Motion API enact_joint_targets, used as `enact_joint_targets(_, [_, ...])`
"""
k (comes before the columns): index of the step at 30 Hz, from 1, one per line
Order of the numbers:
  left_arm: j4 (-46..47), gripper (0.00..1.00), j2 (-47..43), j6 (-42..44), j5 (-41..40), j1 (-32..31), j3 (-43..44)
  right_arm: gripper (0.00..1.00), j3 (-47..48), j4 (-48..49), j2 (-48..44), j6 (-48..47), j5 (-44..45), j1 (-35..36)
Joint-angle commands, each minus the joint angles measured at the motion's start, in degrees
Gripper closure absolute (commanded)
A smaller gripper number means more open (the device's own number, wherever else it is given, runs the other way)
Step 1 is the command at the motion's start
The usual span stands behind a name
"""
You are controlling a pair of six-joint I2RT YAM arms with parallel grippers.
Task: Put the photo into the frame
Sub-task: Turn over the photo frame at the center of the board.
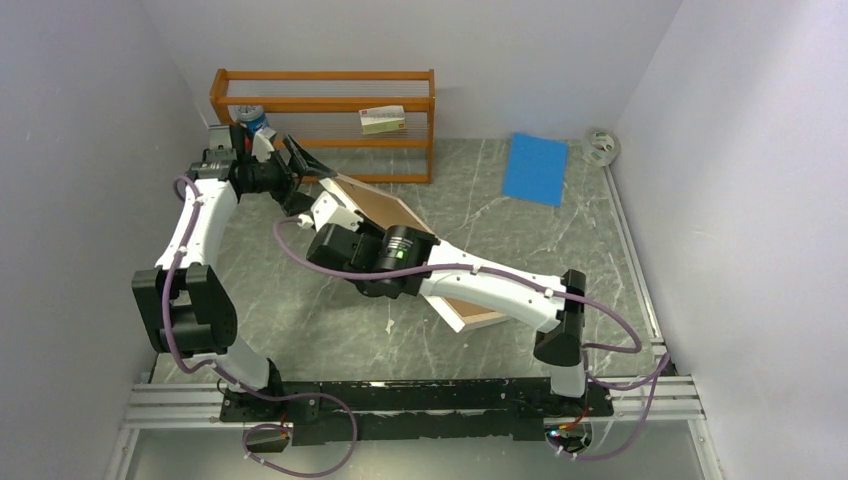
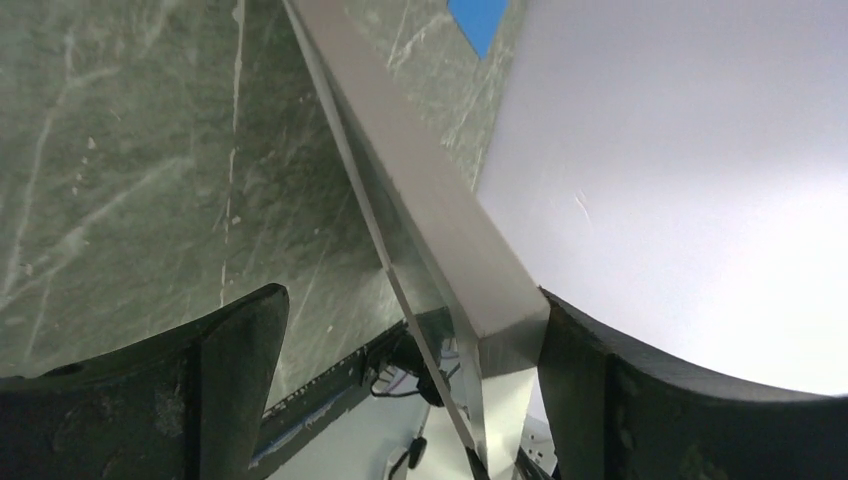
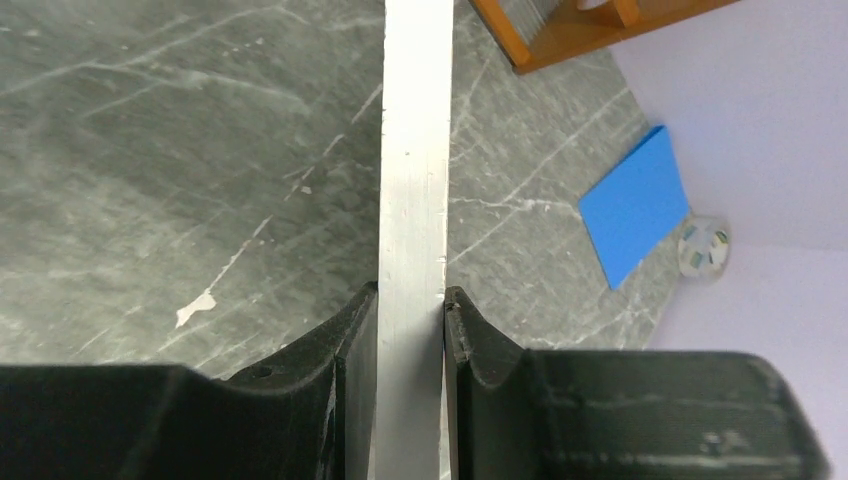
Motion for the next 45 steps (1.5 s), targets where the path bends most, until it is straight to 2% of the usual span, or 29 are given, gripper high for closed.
enact_joint_targets(1, [-1.2,0.06,-3.0,1.7,-5.8,2.5,3.8,1.0,4.4,4.4,-5.7,-3.1,-6.0,-0.6])
enact_joint_targets(10, [-7.2,0.06,-6.8,4.9,-16.7,7.0,8.3,1.0,7.7,5.8,-9.1,-0.4,-17.2,-4.3])
enact_joint_targets(18, [-9.1,0.06,-9.5,6.5,-21.0,8.0,8.9,1.0,9.6,5.9,-11.8,8.4,-30.4,-13.3])
enact_joint_targets(28, [-4.1,0.06,-10.9,6.4,-17.2,8.1,-0.3,1.0,-8.6,15.0,-21.5,12.5,-46.5,-26.5])
enact_joint_targets(35, [-3.3,0.06,-6.9,9.4,-12.9,8.1,-1.8,1.0,-22.5,24.6,-27.3,11.4,-67.8,-41.8])
enact_joint_targets(40, [-1.1,0.06,-3.3,11.2,-10.5,8.1,-2.4,1.0,-29.8,31.3,-26.2,9.9,-86.2,-52.7])
enact_joint_targets(45, [0.2,0.07,0.6,13.7,-8.4,8.1,-1.8,1.0,-30.9,34.9,-19.9,8.6,-98.5,-59.4])
